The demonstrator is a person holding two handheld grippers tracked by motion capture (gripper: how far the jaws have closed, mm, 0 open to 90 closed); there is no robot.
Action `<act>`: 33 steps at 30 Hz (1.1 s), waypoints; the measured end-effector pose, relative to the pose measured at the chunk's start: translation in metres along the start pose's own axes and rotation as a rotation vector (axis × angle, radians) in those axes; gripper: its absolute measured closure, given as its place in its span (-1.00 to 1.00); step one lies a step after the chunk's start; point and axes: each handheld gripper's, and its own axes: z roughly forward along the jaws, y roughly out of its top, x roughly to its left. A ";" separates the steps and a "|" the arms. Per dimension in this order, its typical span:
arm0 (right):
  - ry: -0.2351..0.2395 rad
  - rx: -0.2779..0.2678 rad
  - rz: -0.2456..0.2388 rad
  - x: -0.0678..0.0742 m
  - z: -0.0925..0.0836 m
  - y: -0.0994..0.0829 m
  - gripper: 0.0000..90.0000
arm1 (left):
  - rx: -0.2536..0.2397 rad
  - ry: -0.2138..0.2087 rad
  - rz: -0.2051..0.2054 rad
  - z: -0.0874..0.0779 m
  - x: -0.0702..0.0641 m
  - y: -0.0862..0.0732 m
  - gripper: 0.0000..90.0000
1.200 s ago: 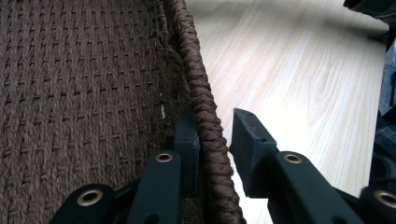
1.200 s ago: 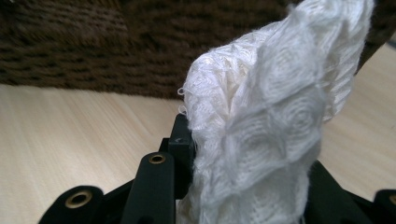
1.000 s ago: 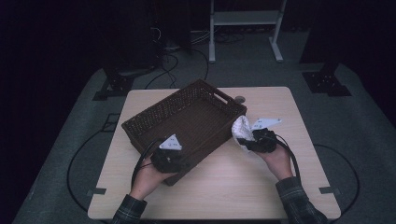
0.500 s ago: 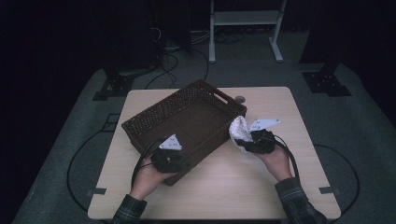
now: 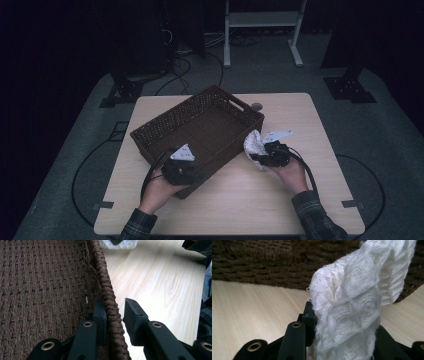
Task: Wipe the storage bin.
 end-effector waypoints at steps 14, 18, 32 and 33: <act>0.017 0.068 -0.005 0.001 0.016 -0.007 0.47 | -0.001 -0.002 -0.001 0.000 0.000 0.000 0.58; 0.014 0.048 -0.020 0.005 0.008 -0.004 0.47 | -0.001 -0.002 -0.002 0.000 0.000 0.000 0.58; 0.003 -0.057 -0.059 0.017 -0.023 0.012 0.47 | -0.001 -0.004 -0.003 0.000 0.000 0.000 0.58; 0.003 -0.064 -0.064 0.018 -0.025 0.013 0.47 | -0.001 -0.004 -0.004 0.000 0.000 0.000 0.58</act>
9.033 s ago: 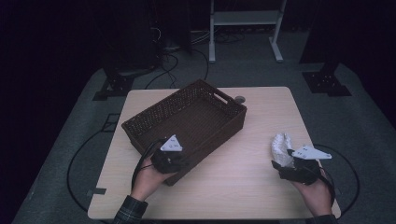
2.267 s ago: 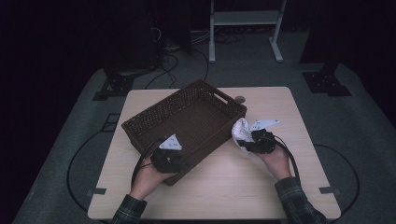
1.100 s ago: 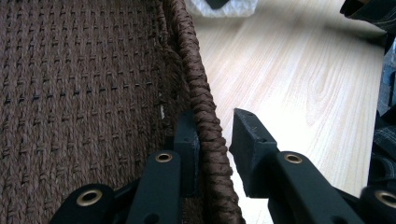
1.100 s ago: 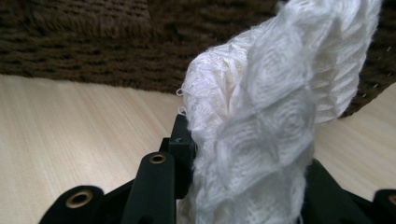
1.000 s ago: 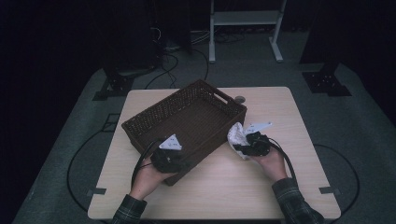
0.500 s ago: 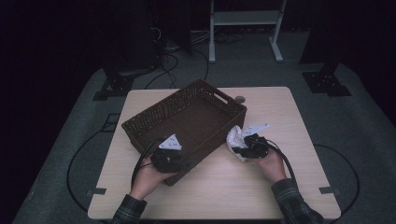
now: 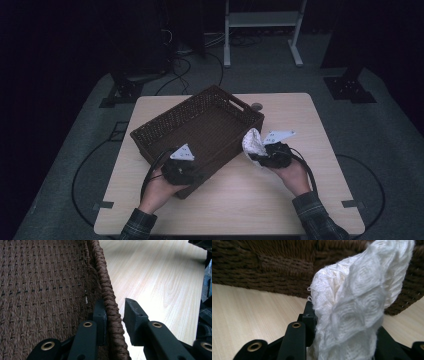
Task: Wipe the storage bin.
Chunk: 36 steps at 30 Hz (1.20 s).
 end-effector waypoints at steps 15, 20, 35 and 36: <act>0.028 -0.004 -0.031 0.012 0.004 0.005 0.47 | 0.000 -0.001 0.000 0.000 0.000 0.000 0.57; 0.038 0.031 -0.021 0.011 0.015 0.000 0.47 | 0.000 0.000 0.000 0.000 0.000 0.000 0.58; 0.060 0.131 0.009 0.003 0.046 -0.015 0.48 | 0.000 -0.001 -0.001 0.000 0.000 0.000 0.58; 0.060 0.138 0.013 0.003 0.048 -0.016 0.48 | 0.001 -0.001 -0.001 0.000 0.000 0.000 0.58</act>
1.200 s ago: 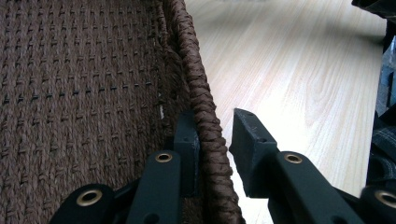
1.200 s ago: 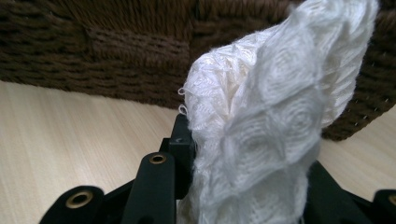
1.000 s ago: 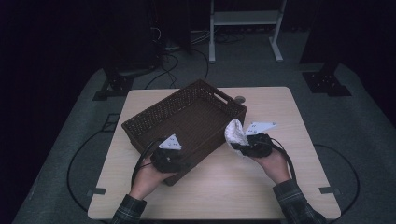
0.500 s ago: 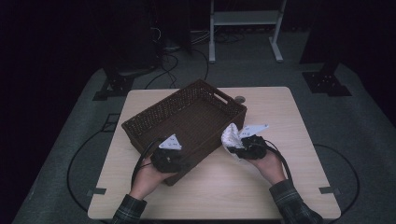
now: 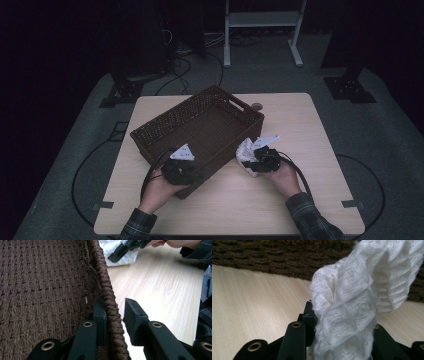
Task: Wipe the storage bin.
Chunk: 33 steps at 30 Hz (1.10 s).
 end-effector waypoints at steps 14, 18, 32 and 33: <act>-0.008 -0.040 -0.050 0.013 -0.017 0.006 0.48 | 0.003 0.000 0.003 0.000 0.000 0.000 0.57; -0.014 -0.072 -0.078 0.020 -0.026 0.011 0.48 | 0.003 -0.001 0.002 0.000 0.000 0.000 0.57; -0.013 -0.150 -0.124 0.037 -0.048 0.024 0.48 | 0.003 -0.001 0.001 0.000 0.001 0.000 0.58; -0.011 -0.154 -0.126 0.038 -0.048 0.024 0.48 | 0.003 -0.001 0.001 0.000 0.001 0.000 0.58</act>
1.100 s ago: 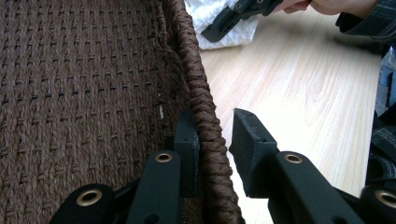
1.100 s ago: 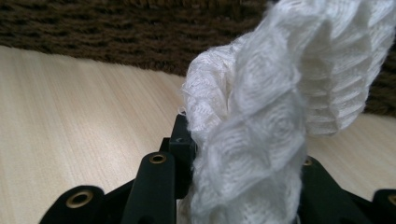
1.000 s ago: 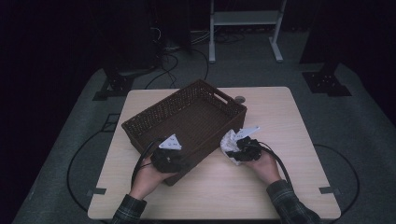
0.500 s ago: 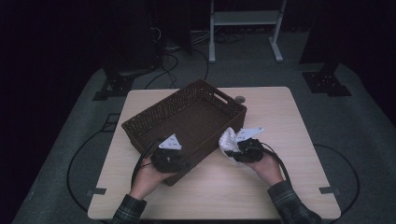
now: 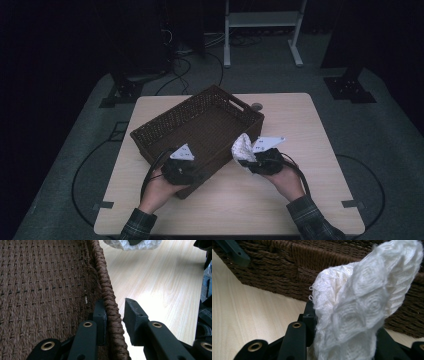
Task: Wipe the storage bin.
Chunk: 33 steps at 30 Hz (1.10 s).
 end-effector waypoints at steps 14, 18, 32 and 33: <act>0.048 0.040 0.028 -0.003 0.022 -0.011 0.49 | 0.000 0.001 0.000 0.000 0.000 0.000 0.58; 0.049 0.065 0.038 -0.006 0.028 -0.016 0.49 | 0.000 0.000 0.000 0.000 0.000 0.000 0.58; 0.068 0.163 0.081 -0.016 0.051 -0.034 0.49 | 0.001 0.000 0.000 0.000 0.000 0.000 0.57; 0.066 0.162 0.083 -0.016 0.051 -0.033 0.50 | 0.000 0.000 0.000 0.000 0.000 0.000 0.58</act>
